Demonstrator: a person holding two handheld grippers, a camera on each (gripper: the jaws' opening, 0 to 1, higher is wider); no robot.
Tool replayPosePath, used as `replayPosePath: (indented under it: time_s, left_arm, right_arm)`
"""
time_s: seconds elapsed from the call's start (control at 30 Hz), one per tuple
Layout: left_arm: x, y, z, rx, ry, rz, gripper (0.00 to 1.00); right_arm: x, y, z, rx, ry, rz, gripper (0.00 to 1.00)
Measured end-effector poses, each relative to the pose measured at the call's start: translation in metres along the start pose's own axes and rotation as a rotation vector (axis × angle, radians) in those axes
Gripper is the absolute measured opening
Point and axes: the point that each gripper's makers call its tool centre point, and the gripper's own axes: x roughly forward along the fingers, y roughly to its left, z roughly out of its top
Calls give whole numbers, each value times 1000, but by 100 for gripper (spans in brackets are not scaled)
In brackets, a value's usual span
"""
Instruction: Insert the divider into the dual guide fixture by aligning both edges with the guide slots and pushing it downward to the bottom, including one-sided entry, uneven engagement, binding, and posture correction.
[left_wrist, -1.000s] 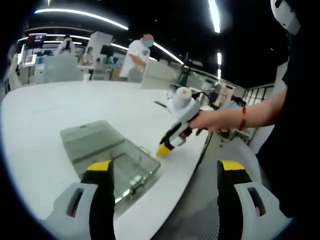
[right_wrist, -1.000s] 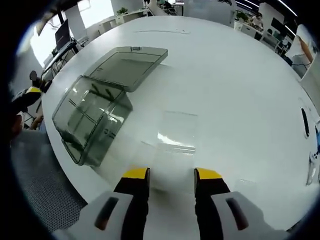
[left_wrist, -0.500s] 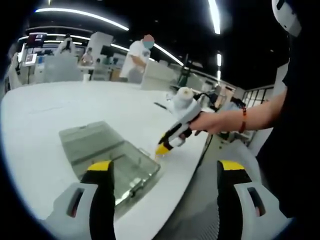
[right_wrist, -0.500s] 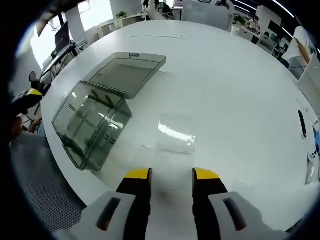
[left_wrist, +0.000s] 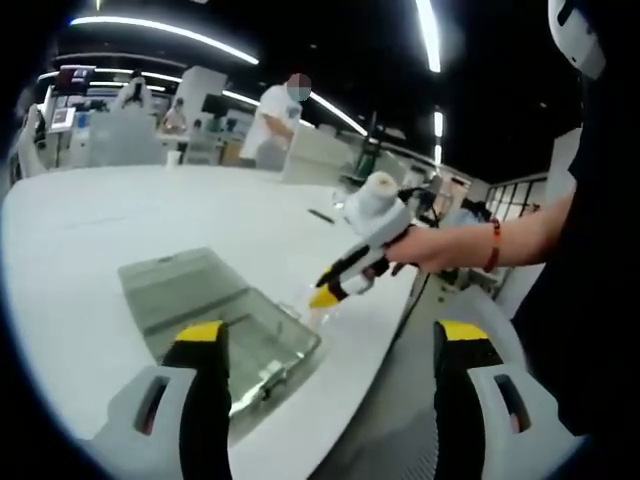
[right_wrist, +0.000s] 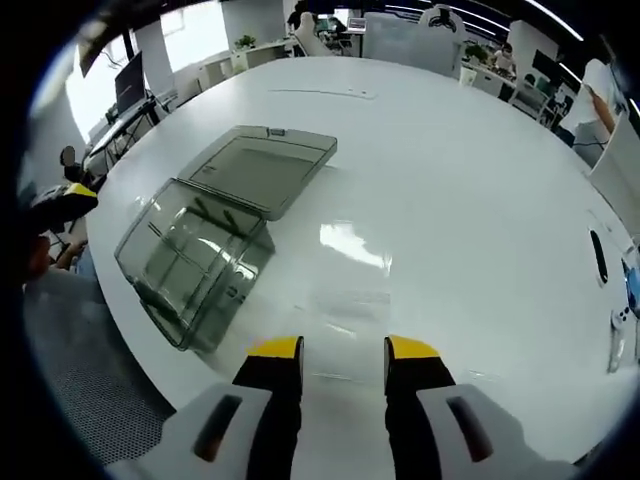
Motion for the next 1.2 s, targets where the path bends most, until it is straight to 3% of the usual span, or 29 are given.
replayPosePath:
  time_s: [0.37, 0.73, 1.2]
  left_arm:
    - [1, -3, 7, 9, -17, 0, 81]
    - [3, -6, 11, -6, -39, 16, 81]
    - [2, 1, 18, -45, -74, 74, 79]
  right_arm:
    - [-19, 4, 16, 3, -78, 6, 27]
    - [-28, 13, 21, -14, -116, 21, 27]
    - [-43, 33, 30, -65, -164, 63, 28]
